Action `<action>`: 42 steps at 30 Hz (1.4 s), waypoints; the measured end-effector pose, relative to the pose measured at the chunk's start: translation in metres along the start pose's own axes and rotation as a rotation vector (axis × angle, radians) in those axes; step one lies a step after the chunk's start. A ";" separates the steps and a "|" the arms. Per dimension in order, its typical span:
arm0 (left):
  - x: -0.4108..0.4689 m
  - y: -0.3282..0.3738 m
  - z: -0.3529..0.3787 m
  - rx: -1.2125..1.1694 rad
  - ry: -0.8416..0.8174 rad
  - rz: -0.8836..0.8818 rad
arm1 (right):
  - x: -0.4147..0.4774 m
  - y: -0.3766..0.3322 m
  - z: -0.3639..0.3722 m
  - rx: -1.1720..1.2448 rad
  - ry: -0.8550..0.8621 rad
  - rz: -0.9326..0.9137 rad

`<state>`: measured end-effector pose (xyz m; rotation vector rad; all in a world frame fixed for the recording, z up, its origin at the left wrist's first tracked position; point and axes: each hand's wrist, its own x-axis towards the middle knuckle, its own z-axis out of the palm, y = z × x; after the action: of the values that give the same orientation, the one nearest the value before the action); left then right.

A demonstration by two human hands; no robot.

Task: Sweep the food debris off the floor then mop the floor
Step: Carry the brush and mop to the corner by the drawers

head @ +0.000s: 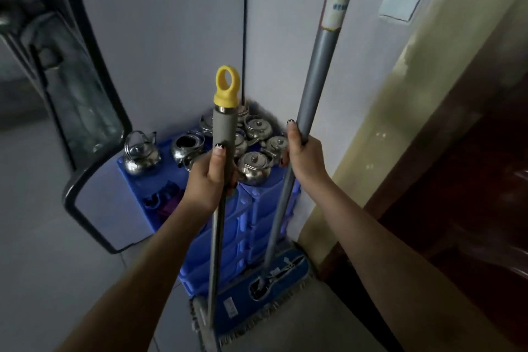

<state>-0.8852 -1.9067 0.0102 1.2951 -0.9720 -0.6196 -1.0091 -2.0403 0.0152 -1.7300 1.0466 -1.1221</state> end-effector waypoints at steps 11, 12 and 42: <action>0.037 -0.027 0.021 -0.028 0.140 -0.063 | 0.036 0.069 0.037 0.247 -0.241 0.161; 0.041 -0.028 0.019 -0.035 0.139 -0.065 | 0.039 0.073 0.040 0.232 -0.205 0.185; 0.089 -0.052 0.008 -0.053 -0.043 -0.042 | 0.083 0.089 0.046 0.180 -0.034 0.310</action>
<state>-0.8414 -1.9959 -0.0182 1.2626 -0.9593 -0.7039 -0.9626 -2.1381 -0.0574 -1.3856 1.1124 -0.9542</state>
